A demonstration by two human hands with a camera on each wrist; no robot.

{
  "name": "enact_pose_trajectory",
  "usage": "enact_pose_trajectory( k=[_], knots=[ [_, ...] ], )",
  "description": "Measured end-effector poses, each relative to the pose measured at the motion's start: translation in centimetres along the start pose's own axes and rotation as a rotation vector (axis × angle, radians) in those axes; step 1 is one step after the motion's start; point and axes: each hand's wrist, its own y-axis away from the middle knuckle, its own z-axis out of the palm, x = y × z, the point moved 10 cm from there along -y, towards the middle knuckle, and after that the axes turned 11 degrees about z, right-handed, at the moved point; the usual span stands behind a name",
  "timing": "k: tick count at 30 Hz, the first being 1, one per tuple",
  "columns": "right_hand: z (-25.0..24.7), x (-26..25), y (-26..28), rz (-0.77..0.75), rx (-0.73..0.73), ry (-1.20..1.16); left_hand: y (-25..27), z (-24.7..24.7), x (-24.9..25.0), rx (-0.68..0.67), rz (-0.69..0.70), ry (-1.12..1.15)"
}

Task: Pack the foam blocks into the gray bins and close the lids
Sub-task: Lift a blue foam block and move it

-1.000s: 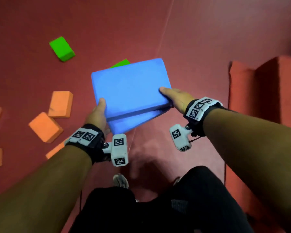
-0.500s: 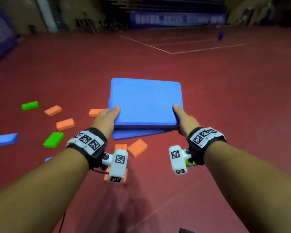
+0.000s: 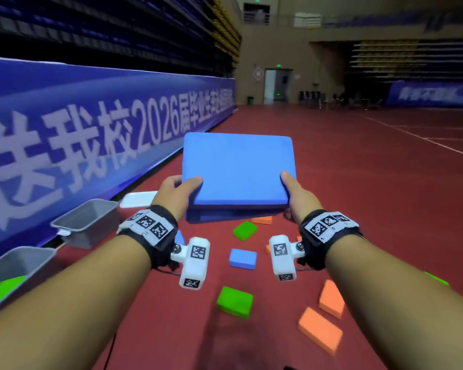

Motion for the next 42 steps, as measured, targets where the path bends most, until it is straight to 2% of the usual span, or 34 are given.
enact_pose_trajectory(
  k=[3,7,12,15,19,22,28,31,37,39,42],
  knots=[
    [14.2,-0.7,0.7,0.0,-0.143,-0.012,-2.3,-13.1,0.4,0.08,0.024,-0.021],
    [29.8,-1.6,2.3,-0.015,-0.283,0.037,-4.4,-27.4,0.2,0.208,0.018,-0.068],
    [45.2,-2.0,2.2,-0.002,-0.386,0.092,-6.4,-40.3,-2.3,0.328,-0.033,-0.063],
    [53.9,-1.6,1.8,0.017,-0.462,0.112,-7.6,-46.7,-4.4,0.419,-0.062,-0.052],
    [66.5,-2.6,-0.8,-0.034,-0.597,0.099,-11.4,-55.3,-7.1,0.549,-0.064,-0.061],
    [74.4,-4.1,-3.0,-0.046,-0.664,0.035,-15.0,-59.3,-7.1,0.59,-0.041,-0.075],
    [90.7,-6.8,-6.2,0.002,-0.851,0.137,-22.5,-68.8,-9.1,0.738,-0.062,-0.116],
    [97.8,-7.7,-7.2,-0.066,-0.886,0.193,-25.7,-73.2,-11.4,0.789,-0.095,-0.131],
    [112.6,-5.0,-10.6,0.02,-0.946,0.26,-31.4,-83.9,-18.9,0.865,-0.243,-0.12],
    [116.1,-5.2,-11.4,0.008,-0.941,0.271,-33.3,-86.9,-21.4,0.876,-0.26,-0.105],
    [124.3,-4.9,-13.7,-0.017,-0.935,0.283,-37.7,-92.8,-25.2,0.884,-0.263,-0.097]
  ],
)
